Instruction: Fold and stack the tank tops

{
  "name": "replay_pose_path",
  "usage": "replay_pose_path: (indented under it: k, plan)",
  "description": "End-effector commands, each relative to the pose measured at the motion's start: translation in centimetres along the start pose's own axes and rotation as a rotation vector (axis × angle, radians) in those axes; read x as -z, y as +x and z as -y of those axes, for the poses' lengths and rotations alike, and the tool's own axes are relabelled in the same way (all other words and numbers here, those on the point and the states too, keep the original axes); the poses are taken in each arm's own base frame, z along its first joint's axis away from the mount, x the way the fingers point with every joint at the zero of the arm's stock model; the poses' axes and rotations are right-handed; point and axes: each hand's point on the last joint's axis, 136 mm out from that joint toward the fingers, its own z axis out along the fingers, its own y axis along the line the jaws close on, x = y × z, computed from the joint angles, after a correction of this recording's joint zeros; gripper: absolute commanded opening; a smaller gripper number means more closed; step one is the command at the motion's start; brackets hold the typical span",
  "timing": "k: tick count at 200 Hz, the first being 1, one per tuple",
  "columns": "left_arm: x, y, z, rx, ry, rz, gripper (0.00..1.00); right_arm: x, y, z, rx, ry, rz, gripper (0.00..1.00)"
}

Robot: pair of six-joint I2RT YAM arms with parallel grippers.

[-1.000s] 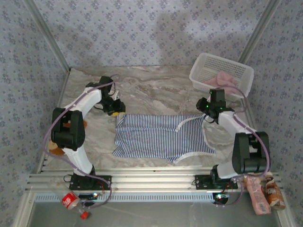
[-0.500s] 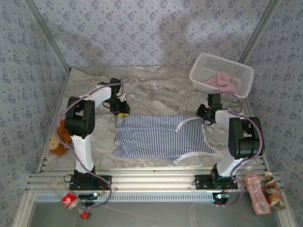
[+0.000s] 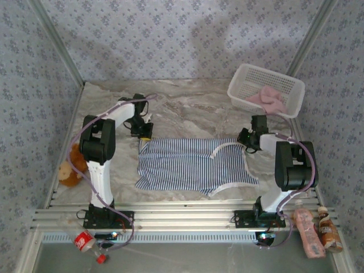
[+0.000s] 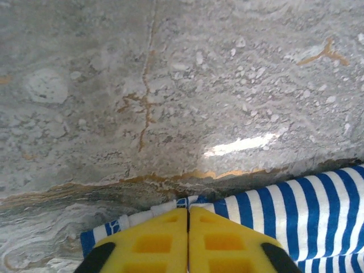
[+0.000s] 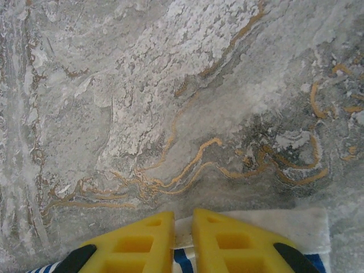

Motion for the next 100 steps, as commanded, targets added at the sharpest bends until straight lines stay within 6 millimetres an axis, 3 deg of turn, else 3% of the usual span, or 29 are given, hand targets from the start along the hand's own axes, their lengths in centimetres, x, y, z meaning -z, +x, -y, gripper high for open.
replay_pose_path:
  k: [1, 42, 89, 100]
  plan:
    - [0.2, 0.2, -2.4, 0.006, -0.072, -0.034, 0.02, -0.1, 2.2, 2.0, -0.027, 0.071, -0.093, 0.2]
    - [2.4, -1.2, -4.2, 0.077, -0.06, 0.036, 0.0, 0.1, 2.0, 2.6, -0.052, 0.093, -0.09, 0.2]
    - [2.2, -1.2, -5.5, 0.11, -0.077, 0.023, 0.0, -0.1, 1.0, 2.0, -0.052, 0.052, -0.067, 0.2]
    - [2.1, -1.3, -5.5, 0.115, -0.064, 0.016, 0.1, 0.0, -0.1, 0.9, -0.034, -0.002, -0.025, 0.21]
